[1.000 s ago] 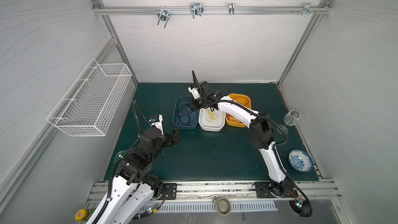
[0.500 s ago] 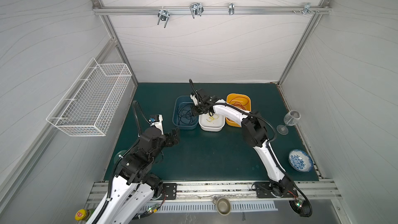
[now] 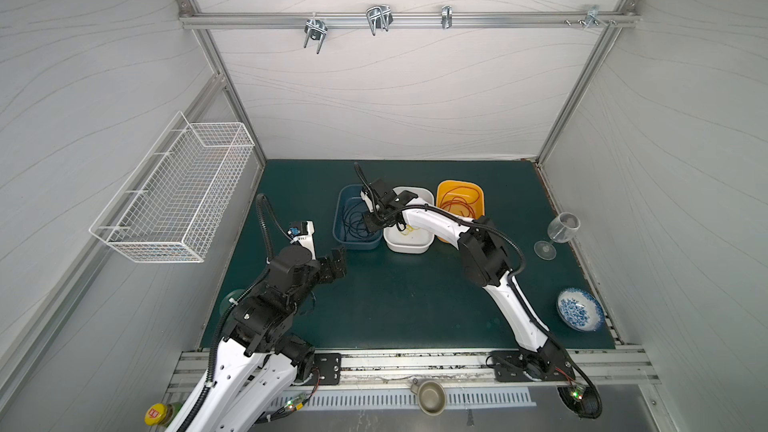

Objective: Untangle the cables
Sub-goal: 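Lower the black wire into the teal tub and open the right gripper, then raise the right gripper from the teal tub and draw it back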

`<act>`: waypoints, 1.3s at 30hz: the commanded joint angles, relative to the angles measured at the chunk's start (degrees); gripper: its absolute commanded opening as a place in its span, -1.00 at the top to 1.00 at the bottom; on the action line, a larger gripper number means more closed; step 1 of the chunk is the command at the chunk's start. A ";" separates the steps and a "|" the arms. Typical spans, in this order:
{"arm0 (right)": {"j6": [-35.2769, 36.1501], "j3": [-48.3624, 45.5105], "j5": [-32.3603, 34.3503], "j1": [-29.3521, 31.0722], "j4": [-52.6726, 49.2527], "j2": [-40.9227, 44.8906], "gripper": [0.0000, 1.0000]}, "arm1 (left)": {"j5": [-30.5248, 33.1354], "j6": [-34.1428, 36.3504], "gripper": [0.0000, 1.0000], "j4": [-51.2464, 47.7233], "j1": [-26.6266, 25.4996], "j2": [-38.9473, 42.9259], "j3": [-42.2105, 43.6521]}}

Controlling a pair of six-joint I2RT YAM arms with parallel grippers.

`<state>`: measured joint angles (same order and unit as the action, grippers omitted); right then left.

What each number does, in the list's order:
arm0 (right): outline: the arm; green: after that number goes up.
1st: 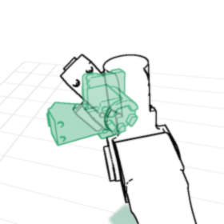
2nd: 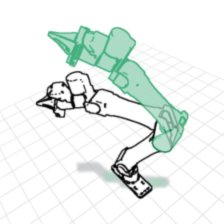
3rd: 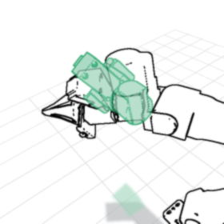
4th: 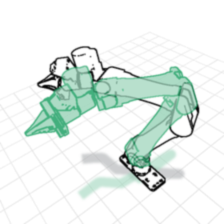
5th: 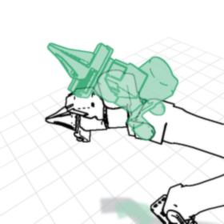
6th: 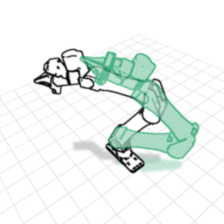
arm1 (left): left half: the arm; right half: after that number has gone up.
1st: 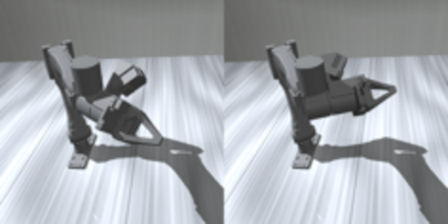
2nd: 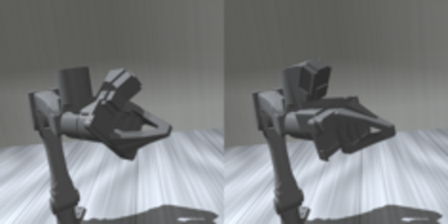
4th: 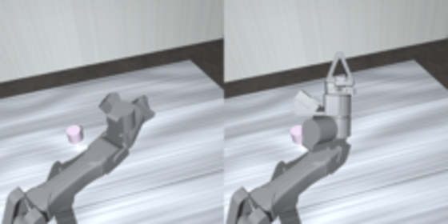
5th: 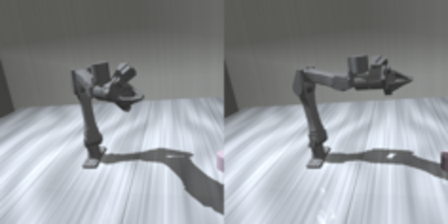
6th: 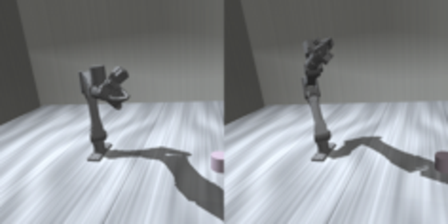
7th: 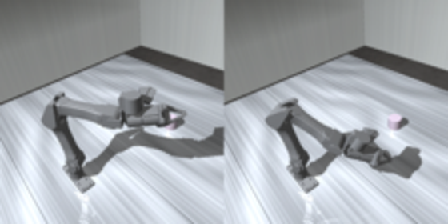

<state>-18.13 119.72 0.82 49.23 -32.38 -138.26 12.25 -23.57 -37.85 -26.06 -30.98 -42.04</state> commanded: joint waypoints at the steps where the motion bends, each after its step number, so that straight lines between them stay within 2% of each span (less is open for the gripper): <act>1: 1.24 0.31 2.24 -0.07 -2.92 2.83 0.83 | 1.02 0.81 -0.96 2.51 -0.39 -0.07 -0.12; 8: 2.00 -0.81 2.66 0.21 -2.79 7.82 0.47 | 1.03 0.89 -0.96 2.58 -0.39 -0.31 -0.13; 15: 5.00 -0.98 4.10 1.32 -3.30 12.74 0.25 | 1.14 0.89 -0.96 2.56 -0.48 -0.39 -0.13; 22: 8.04 -6.15 5.56 2.01 -2.03 23.35 0.01 | 1.30 0.90 -0.96 2.56 -0.48 -0.61 -0.01; 31: 12.28 -20.83 8.72 2.27 1.65 43.38 -0.97 | 1.55 0.68 -0.97 2.43 -0.74 -0.74 -0.07; 39: 12.90 -40.96 12.51 2.27 5.56 64.19 -0.98 | 3.38 -0.50 -0.99 1.73 -1.61 -0.74 -0.34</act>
<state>-6.76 83.53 10.72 51.16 -28.62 -78.78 13.43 -23.27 -37.85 -27.16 -31.66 -41.95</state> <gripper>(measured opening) 0.989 0.995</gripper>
